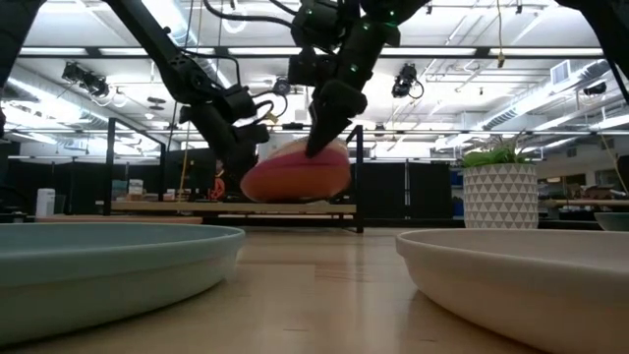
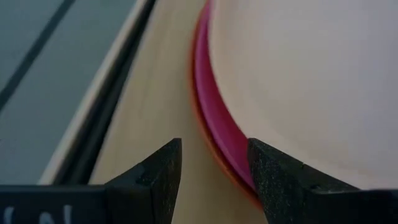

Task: Place and stack plates onto a shelf
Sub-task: Put the white plate on the shelf

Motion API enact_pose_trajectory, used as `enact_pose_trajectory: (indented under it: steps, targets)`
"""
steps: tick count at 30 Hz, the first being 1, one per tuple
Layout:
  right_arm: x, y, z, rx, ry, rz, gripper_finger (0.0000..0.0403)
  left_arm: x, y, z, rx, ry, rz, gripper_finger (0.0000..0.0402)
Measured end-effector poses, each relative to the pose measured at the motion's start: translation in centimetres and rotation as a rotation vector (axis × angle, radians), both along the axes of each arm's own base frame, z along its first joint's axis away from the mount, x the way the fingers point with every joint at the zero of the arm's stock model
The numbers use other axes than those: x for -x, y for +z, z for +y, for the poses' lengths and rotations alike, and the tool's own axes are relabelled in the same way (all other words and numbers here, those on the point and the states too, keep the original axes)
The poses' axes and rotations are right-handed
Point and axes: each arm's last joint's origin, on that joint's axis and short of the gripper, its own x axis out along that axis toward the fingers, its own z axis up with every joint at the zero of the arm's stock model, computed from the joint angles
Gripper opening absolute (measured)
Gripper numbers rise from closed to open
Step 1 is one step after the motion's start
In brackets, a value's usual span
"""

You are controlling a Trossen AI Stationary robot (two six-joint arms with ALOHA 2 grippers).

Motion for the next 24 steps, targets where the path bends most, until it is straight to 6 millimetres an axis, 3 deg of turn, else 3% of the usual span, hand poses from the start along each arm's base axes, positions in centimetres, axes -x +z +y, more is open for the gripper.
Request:
enact_pose_trajectory:
  steps: [5,24]
  targets:
    - [0.4,-1.3,0.0,-0.011,-0.021,0.032,0.0114,0.1,-0.2,-0.3,0.034,-0.031,0.004,0.0192]
    - [0.2,-1.1,0.9,0.166,-0.066,0.048,0.0114,0.1,-0.2,-0.4,0.008,-0.071,0.013,0.0192]
